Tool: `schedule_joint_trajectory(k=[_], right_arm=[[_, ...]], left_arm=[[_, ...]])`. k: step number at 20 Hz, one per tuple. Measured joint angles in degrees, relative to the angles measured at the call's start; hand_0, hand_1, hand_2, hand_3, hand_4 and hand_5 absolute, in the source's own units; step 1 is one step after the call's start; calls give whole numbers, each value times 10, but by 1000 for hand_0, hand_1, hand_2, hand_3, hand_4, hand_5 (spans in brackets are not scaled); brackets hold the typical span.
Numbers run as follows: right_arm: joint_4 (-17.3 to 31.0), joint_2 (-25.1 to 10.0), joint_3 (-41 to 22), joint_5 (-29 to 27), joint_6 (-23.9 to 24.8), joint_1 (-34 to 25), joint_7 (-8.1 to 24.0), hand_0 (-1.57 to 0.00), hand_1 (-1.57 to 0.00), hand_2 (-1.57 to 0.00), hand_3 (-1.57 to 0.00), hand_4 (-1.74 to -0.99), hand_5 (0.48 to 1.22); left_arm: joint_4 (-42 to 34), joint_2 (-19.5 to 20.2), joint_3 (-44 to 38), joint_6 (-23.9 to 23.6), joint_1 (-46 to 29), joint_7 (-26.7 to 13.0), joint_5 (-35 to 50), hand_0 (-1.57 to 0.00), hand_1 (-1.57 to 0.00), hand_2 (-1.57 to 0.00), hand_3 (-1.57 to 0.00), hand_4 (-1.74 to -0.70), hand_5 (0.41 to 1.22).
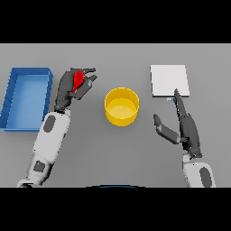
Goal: Pick up the red beaker and tilt it to pour out 1 green nut into yellow bowl. Pick up the yellow bowl and place it on the metallic measuring scale.
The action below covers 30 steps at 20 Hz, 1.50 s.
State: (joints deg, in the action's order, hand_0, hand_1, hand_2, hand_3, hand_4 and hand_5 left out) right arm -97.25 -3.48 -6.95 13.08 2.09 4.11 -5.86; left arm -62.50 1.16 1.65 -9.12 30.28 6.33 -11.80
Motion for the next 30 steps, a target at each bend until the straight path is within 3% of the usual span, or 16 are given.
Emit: schedule_joint_trajectory(k=[4, 9, 13, 19, 22, 26, 30], right_arm=[[-2, 0, -7, 17, 7, 8, -1, 1, 1, 1, 1, -1243, 694], [-11, -5, -3, 12, 4, 12, 13, 1, 1, 1, 1, -1248, 711], [-20, -3, -10, 15, 0, 15, 10, 1, 1, 1, 1, -1266, 720], [-9, 5, -12, 10, -2, 13, 6, 1, 1, 1, 1, -1264, 717], [-6, 2, -7, 9, -1, 16, -4, 1, 1, 1, 1, -1258, 697], [-1, 9, -6, 11, 8, 6, 10, 1, 1, 1, 1, -1225, 663], [-1, 16, -5, 11, 16, 16, -4, 1, 1, 1, 1, -1193, 649]], left_arm=[[-17, 52, 82, 34, 24, -67, -79, -1563, -1563, -1563, -1563, -1733, 1119], [-33, 88, 115, 63, 25, -69, -92, -1564, -1565, -1565, -1565, -1734, 1112], [-14, 130, 185, 78, 80, -98, -178, -1568, -1568, -1568, -1568, -1738, 1137], [46, 161, 306, 115, 169, -86, -306, -1570, -1570, -1570, -1570, -1740, 1193], [90, 164, 357, 147, 223, -75, -351, -1571, -1571, -1571, -1571, -1613, 1206], [118, 156, 426, 206, 278, -64, -393, -1571, -1571, -1571, -1571, -1684, 1215], [150, 153, 477, 238, 324, -41, -421, -1571, -1571, -1571, -1571, -1715, 1219]])
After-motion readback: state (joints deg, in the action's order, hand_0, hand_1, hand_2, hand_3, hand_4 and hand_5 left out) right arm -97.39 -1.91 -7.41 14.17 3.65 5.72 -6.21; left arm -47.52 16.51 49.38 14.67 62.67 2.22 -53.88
